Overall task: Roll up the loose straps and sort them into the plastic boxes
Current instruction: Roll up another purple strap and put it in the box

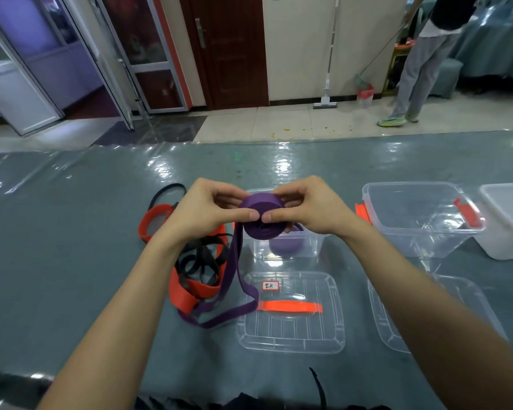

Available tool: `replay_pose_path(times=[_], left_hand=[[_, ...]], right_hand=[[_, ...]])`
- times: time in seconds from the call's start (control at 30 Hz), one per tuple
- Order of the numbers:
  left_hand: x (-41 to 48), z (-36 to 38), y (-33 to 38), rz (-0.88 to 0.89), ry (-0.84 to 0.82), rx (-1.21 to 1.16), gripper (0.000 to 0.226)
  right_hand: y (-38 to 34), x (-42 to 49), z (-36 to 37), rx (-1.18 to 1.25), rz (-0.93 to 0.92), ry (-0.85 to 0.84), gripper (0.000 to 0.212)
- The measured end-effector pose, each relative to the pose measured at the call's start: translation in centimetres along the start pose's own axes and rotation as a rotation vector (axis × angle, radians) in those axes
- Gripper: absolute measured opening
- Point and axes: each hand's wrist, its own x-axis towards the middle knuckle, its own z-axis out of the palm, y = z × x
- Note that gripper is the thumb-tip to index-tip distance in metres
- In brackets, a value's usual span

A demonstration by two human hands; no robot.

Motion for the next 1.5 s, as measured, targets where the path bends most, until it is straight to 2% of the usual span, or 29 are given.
replay_pose_path(times=[0.13,0.27,0.4,0.57,0.83,1.03,1.13,1.3,1.5], left_hand=[[-1.2,1.1,-2.1,-0.006,0.091,-0.244,0.039],[-1.4,0.7,-2.2,-0.026,0.079,-0.213,0.034],[-1.2,-0.4,-1.8,-0.054,0.029,-0.193,0.051],[-1.4,0.5,-2.3,-0.003,0.070,-0.275,0.052],[-1.3,-0.1,-2.0,-0.015,0.068,-0.246,0.047],[-1.0,1.0,-2.4,0.003,0.127,-0.300,0.057],[-1.2,1.0,-2.7,-0.032,0.117,-0.254,0.055],[-0.8,0.2,-1.8,-0.072,0.009,-0.029,0.045],[-0.5,-0.5,-0.7,-0.070,-0.021,0.063,0.045]], right_hand=[[1.0,-0.1,0.0,0.122,0.010,0.058,0.035],[1.4,-0.3,0.3,0.185,0.035,0.036,0.041],[1.2,-0.1,0.3,0.219,0.027,0.003,0.038],[1.0,0.0,0.4,0.236,0.000,0.052,0.030],[0.9,-0.2,0.2,0.275,-0.028,0.064,0.025],[1.1,0.0,0.6,0.325,-0.053,0.107,0.030],[1.3,-0.3,0.4,0.271,0.006,0.058,0.037],[-0.4,0.2,-0.9,0.002,0.034,-0.085,0.029],[-0.8,0.7,-0.8,-0.031,0.048,-0.061,0.022]])
